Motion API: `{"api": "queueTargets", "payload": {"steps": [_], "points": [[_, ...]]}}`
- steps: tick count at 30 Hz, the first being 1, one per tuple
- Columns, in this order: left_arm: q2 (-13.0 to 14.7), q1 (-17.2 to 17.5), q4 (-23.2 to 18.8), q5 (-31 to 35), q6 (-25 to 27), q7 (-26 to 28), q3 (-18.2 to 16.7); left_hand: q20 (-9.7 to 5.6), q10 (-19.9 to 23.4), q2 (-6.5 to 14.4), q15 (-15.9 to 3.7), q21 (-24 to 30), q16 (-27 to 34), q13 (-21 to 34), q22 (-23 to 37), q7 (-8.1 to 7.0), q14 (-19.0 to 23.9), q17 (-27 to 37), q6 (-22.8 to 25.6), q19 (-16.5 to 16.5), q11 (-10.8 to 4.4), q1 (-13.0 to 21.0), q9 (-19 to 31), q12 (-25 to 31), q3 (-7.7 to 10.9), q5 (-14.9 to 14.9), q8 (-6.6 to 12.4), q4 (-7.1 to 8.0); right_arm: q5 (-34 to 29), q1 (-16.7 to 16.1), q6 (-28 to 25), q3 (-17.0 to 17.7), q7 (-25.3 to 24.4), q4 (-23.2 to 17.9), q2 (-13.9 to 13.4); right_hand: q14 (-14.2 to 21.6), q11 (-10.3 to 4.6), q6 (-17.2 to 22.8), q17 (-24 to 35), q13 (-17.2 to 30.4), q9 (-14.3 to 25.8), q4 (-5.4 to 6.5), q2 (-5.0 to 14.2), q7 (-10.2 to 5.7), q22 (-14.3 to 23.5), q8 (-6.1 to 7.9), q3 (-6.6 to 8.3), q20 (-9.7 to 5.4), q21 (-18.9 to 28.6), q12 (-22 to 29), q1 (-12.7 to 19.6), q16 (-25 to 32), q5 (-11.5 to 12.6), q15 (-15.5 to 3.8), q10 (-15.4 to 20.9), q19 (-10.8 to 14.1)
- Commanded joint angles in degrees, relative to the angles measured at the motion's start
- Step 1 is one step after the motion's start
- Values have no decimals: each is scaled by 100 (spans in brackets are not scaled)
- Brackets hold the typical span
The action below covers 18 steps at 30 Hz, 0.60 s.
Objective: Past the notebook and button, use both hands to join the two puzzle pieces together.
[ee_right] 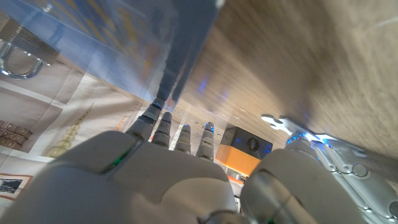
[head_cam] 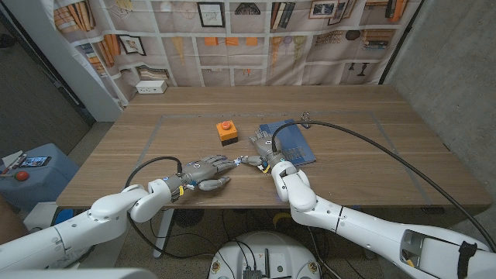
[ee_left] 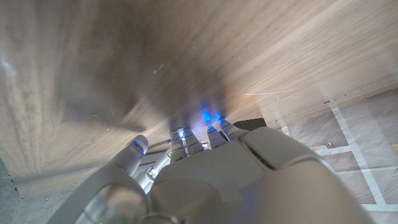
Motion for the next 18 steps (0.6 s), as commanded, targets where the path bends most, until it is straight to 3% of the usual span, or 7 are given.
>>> {"api": "queueTargets", "payload": {"steps": [1,18], "points": [[6,9,-13,12,7,23,-3,-277,410,505,-458,13,2,39,15,321,22,6,365,-225,186,51,23,62,36,25,60,8,-27,2,44,-20,-155,105,10,0,-44,26,11,4,-9,-56,5,-106,25,44,5,-108,62,47,76,2,34,-42,13,118],[-3,10,13,21,-3,48,8,-280,409,502,-457,14,-1,40,15,335,33,6,373,-209,196,50,24,52,45,24,58,8,-10,-15,135,-10,-217,72,-63,31,-94,74,-14,3,-9,-131,-8,-140,25,57,-22,-171,69,58,200,10,50,-106,43,164]]}}
